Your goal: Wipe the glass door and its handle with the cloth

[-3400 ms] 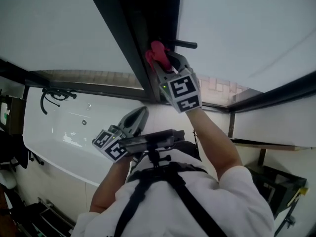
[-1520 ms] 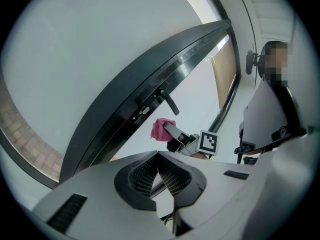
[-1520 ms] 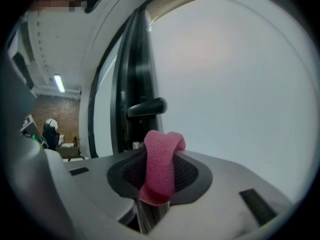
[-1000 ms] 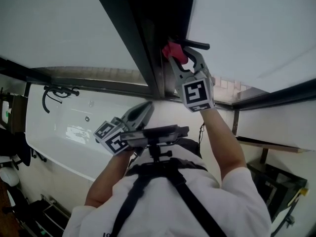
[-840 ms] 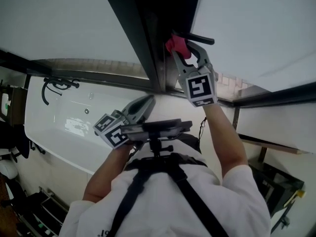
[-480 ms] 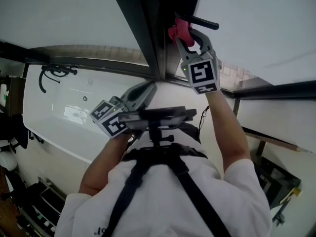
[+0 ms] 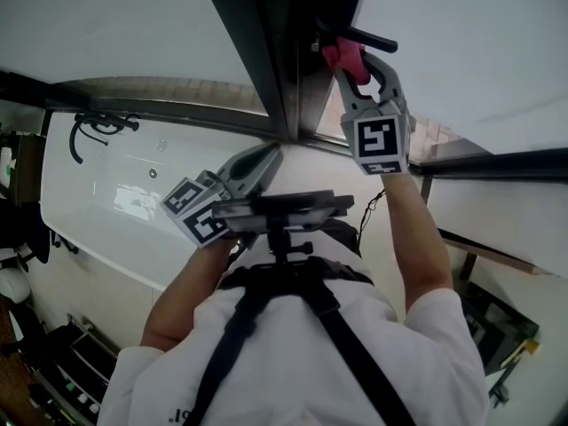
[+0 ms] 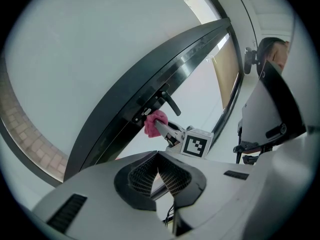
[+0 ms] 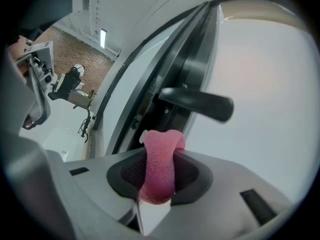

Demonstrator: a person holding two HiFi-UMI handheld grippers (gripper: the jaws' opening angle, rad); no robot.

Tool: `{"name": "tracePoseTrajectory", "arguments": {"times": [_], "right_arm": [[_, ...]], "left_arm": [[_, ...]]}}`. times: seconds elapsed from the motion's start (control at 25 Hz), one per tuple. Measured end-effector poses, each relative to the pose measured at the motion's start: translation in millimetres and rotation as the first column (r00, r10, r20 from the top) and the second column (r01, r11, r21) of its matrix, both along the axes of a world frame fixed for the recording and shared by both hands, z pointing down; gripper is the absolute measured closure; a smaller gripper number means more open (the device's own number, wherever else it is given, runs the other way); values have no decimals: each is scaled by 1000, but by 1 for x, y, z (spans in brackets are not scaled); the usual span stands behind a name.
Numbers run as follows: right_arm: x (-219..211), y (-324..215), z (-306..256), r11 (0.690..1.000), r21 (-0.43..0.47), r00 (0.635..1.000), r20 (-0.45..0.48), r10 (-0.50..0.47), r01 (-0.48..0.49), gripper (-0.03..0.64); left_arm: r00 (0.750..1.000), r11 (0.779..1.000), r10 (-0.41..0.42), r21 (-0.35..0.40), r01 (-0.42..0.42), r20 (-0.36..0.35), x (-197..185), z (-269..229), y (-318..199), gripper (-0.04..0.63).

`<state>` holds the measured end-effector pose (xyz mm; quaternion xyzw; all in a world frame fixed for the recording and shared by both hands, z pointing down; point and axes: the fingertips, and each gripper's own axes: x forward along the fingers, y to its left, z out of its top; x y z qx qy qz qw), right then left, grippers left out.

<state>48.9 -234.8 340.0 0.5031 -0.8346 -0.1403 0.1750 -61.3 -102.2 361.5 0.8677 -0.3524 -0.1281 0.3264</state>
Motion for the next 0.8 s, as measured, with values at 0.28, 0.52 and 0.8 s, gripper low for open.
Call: {"name": "tracePoseTrajectory", "arguments": {"times": [0.28,0.52,0.8], "right_arm": [[-1,-13,-24,995,99,999,-28,29,-26,508],[-5,-19,-16,992,120,997,-66,42,-34,508],[-15,-22,-6,987,159,975,-220,28,8,508]], "left_arm": [[1000,1000,-5,4,5,14,-3,4,1,607],[1000,1000,-8,-9,8,18,-5,8,2,607],[1000,1000,-1,-26,1,13,-4,13,4,607]]}}
